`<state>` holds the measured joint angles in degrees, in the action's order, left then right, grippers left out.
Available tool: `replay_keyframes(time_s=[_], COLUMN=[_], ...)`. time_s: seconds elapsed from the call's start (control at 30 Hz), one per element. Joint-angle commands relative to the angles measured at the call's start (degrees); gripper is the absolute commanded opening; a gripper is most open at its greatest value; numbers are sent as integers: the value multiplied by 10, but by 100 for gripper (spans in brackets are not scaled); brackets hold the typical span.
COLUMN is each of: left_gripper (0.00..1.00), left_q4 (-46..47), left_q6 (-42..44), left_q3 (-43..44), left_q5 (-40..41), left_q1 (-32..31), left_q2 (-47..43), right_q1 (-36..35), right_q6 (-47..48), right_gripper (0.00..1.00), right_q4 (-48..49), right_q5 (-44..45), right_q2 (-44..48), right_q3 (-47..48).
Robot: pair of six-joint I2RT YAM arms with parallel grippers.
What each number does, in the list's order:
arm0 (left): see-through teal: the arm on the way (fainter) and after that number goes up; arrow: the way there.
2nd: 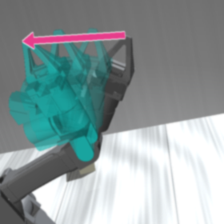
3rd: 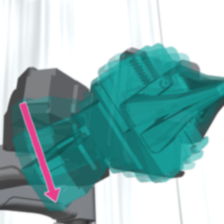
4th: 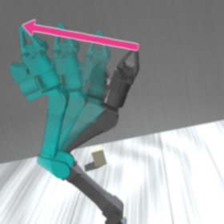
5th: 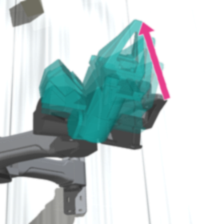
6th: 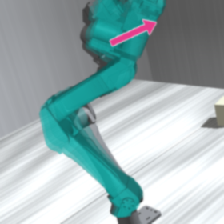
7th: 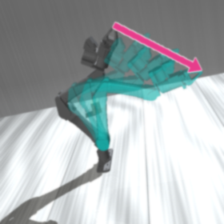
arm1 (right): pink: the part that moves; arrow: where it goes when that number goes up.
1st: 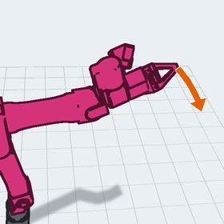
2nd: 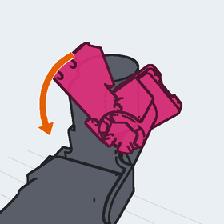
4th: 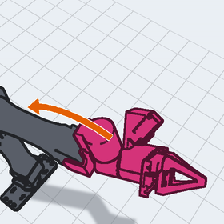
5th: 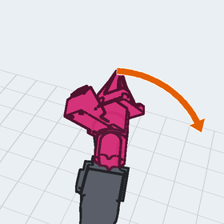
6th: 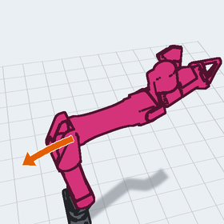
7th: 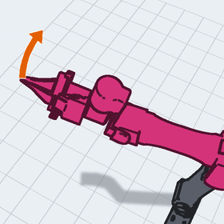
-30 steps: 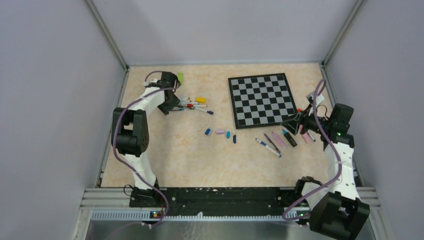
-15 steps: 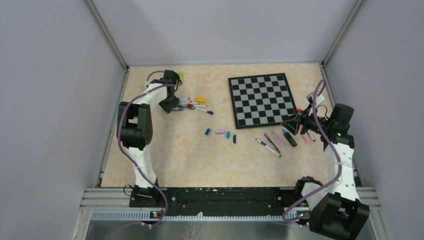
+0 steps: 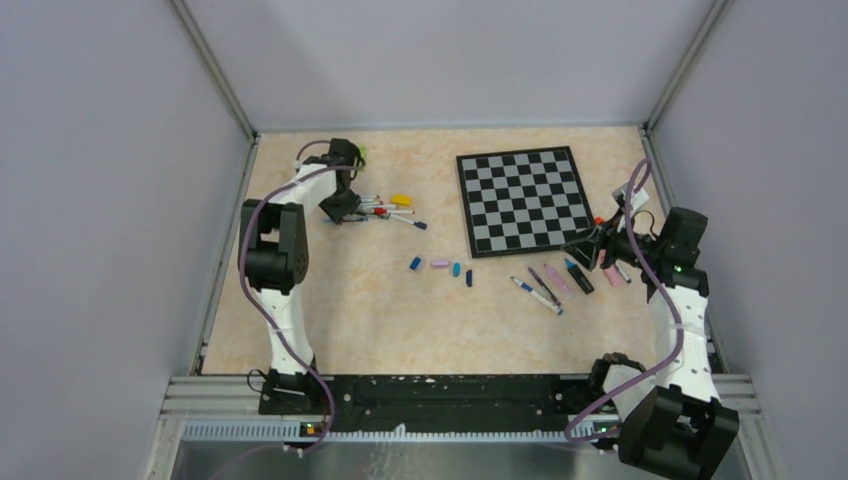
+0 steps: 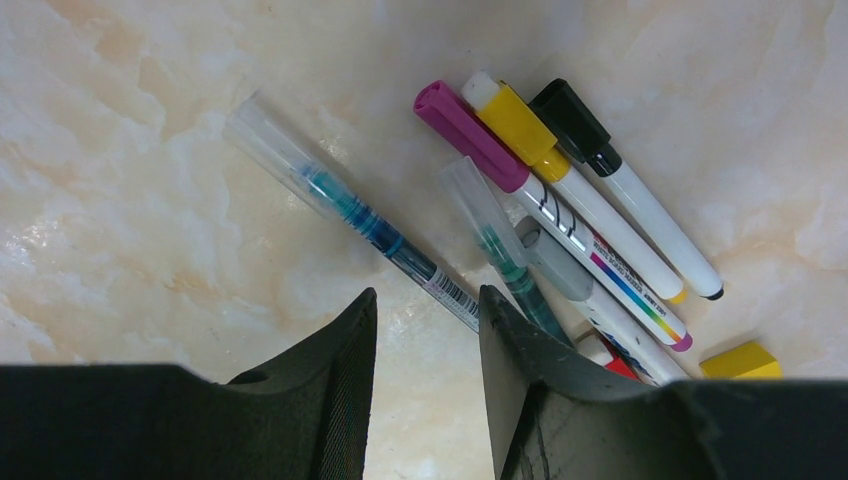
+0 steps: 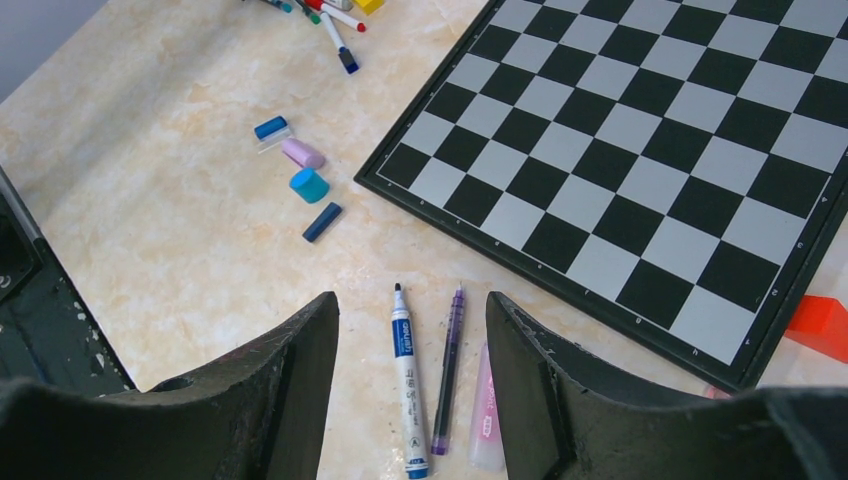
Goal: Open the pen caps
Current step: Pick up the pen from the center of the board.
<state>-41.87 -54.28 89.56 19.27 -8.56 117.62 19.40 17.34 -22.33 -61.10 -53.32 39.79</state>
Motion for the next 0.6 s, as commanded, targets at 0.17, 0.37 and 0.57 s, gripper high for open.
replay_keyframes(time_s=[0.17, 0.37, 0.57], left_gripper=[43, 41, 31], left_q4=[-19, -26, -12], left_q6=[3, 4, 8], left_q3=[24, 7, -54], left_q5=[-12, -15, -17], left_q1=[5, 5, 5], left_q2=[20, 15, -16], right_q1=[1, 1, 1], right_q6=[16, 16, 16], right_gripper=[55, 55, 55], right_q4=[4, 5, 5], right_q5=[-4, -4, -3], right_q2=[10, 9, 9], right_q3=[13, 13, 13])
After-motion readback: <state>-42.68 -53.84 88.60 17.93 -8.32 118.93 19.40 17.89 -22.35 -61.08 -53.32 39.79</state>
